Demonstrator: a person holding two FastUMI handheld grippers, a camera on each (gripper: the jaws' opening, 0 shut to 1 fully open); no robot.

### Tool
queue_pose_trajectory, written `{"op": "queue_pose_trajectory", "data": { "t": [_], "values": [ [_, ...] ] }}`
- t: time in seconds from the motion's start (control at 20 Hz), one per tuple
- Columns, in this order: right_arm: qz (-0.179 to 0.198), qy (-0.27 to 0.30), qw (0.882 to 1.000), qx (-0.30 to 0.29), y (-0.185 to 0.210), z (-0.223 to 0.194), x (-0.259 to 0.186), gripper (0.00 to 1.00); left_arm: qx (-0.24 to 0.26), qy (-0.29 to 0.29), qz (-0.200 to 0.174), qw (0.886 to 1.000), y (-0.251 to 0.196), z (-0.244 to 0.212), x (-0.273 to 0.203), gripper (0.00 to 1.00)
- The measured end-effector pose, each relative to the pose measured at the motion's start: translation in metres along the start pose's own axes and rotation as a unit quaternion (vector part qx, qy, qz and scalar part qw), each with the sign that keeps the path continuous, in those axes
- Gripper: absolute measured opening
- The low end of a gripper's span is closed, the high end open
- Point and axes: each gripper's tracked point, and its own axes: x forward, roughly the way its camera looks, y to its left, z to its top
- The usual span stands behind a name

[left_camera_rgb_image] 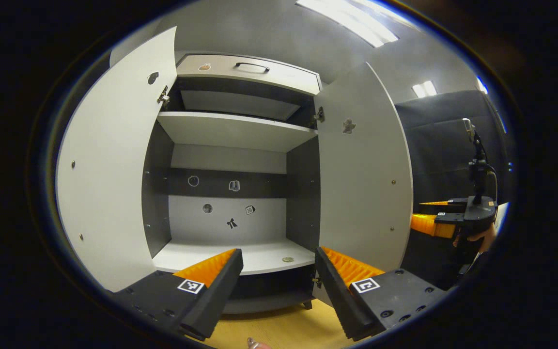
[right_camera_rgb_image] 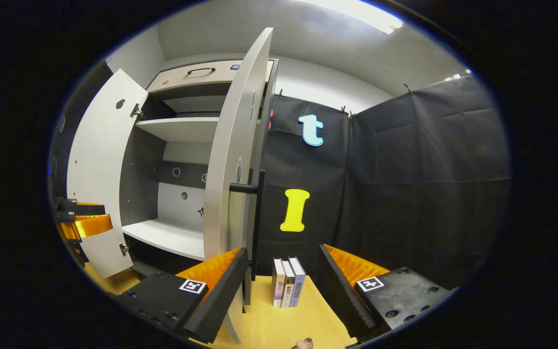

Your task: Grasp the bottle in the cabinet with the left hand and place it on the coaster, then close the right door with the right hand and the left door with the left hand.

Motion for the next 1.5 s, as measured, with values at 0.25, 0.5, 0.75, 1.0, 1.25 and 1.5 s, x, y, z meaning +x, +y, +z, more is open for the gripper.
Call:
{"op": "queue_pose_trajectory", "data": {
  "t": [0.25,0.5,0.75,1.0,1.25,1.5],
  "values": [
    [0.037,-0.002,0.999,0.001,0.014,0.0,0.003,0.95,0.009,0.003,0.046,0.999,0.014,0.001,-0.014,0.95],
    [0.092,0.006,0.996,0.02,0.053,-0.001,0.006,0.95,0.013,0.012,0.089,0.996,0.032,-0.001,-0.041,0.95],
    [0.098,0.005,0.995,0.014,0.08,0.001,0.009,0.95,0.006,0.011,0.109,0.994,0.057,0.0,-0.065,0.95],
    [0.078,-0.009,0.996,0.038,0.123,0.007,0.024,0.95,0.011,0.012,0.107,0.994,0.093,0.004,-0.081,0.95],
    [0.055,-0.018,0.996,0.067,0.166,0.008,0.053,0.95,0.013,0.018,0.124,0.992,0.134,0.004,-0.106,0.95],
    [0.037,-0.033,0.998,0.044,0.21,0.009,0.084,0.96,0.015,0.019,0.153,0.988,0.174,0.007,-0.13,0.95]
  ]
}}
